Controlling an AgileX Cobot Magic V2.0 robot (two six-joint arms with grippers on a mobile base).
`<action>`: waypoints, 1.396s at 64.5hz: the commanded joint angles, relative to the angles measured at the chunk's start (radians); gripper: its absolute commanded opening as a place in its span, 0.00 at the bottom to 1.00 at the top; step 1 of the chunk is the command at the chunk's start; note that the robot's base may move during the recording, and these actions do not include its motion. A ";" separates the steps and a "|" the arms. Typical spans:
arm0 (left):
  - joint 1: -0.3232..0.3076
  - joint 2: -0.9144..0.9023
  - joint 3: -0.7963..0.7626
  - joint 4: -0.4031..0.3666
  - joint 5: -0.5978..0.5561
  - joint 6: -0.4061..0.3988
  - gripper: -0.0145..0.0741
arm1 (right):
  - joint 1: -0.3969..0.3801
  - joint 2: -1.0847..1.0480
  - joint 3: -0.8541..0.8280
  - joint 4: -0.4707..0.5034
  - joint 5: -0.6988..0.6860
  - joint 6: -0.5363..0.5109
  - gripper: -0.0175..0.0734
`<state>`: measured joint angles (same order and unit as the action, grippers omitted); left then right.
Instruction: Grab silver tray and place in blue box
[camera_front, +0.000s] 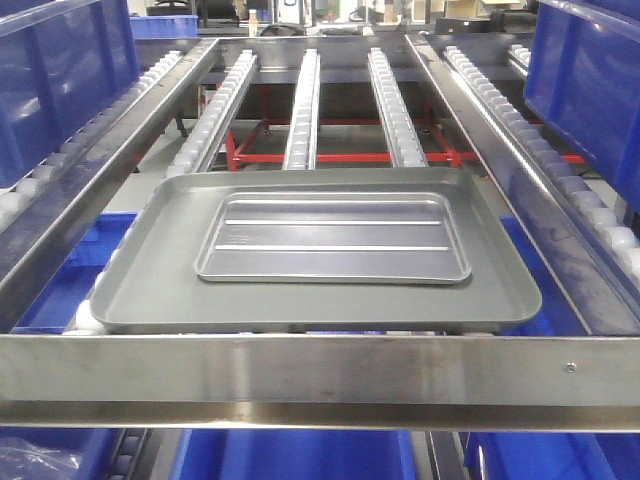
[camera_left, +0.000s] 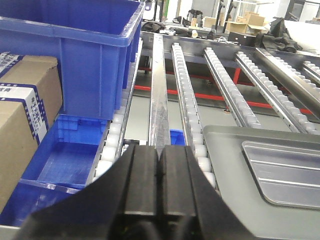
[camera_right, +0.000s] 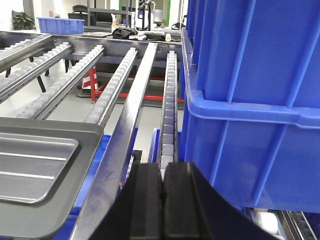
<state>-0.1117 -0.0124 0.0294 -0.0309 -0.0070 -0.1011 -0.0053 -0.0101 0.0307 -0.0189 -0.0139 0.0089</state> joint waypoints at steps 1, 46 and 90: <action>-0.005 -0.018 -0.004 -0.004 -0.087 0.001 0.07 | -0.004 -0.021 0.003 -0.001 -0.082 -0.009 0.25; -0.005 -0.013 -0.030 -0.004 -0.183 0.001 0.07 | -0.004 -0.021 0.003 -0.001 -0.124 -0.009 0.25; -0.251 0.675 -0.728 0.023 0.291 0.080 0.47 | 0.233 0.604 -0.685 0.055 0.219 0.113 0.65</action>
<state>-0.2888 0.5596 -0.6315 0.0000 0.3517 -0.0305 0.1704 0.5015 -0.5822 0.0362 0.2665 0.1264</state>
